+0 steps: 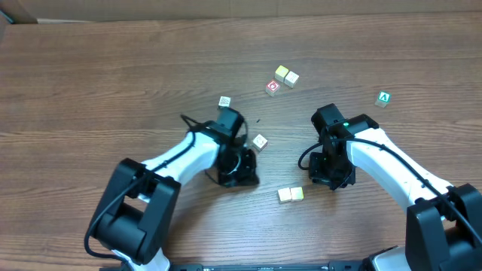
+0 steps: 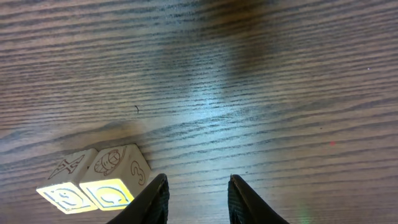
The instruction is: Flip 5 blocks
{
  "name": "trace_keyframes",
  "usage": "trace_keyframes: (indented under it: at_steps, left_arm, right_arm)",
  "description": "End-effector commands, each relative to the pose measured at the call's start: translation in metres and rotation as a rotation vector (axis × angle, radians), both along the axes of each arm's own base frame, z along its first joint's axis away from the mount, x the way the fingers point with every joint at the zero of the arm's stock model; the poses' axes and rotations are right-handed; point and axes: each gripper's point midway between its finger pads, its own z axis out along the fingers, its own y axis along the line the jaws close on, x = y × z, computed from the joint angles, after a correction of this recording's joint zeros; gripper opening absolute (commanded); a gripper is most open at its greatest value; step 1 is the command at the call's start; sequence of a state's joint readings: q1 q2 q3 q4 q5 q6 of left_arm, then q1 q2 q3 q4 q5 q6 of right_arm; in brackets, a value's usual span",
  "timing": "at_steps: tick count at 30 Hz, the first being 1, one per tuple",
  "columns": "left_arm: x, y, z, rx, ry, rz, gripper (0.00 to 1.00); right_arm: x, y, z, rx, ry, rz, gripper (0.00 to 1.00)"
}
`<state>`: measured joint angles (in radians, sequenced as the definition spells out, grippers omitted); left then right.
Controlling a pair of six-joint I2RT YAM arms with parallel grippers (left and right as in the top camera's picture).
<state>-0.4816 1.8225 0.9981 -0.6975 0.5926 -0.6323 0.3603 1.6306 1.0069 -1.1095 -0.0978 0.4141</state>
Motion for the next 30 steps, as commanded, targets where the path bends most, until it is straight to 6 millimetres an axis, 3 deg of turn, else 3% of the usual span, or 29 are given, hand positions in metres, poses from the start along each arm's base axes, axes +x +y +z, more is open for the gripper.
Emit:
trace_keyframes:
  at_steps: [1, 7, 17, 30]
  left_arm:
    - [-0.023, -0.003, -0.006, 0.003, 0.010, -0.135, 0.04]
    - [-0.041, -0.025, -0.008, 0.003, -0.002, -0.215, 0.04]
    - [-0.024, -0.043, -0.007, -0.043, -0.072, -0.175, 0.04]
    - [-0.020, -0.048, -0.005, -0.057, -0.085, -0.156, 0.04]
  right_arm:
    - [-0.001, -0.001, -0.001, 0.001, 0.002, -0.007, 0.33]
    - [-0.002, -0.001, -0.001, -0.001, 0.008, -0.007, 0.33]
    - [-0.003, -0.002, -0.001, -0.003, 0.012, -0.007, 0.33]
    - [-0.003, -0.002, -0.001, -0.003, 0.012, -0.007, 0.33]
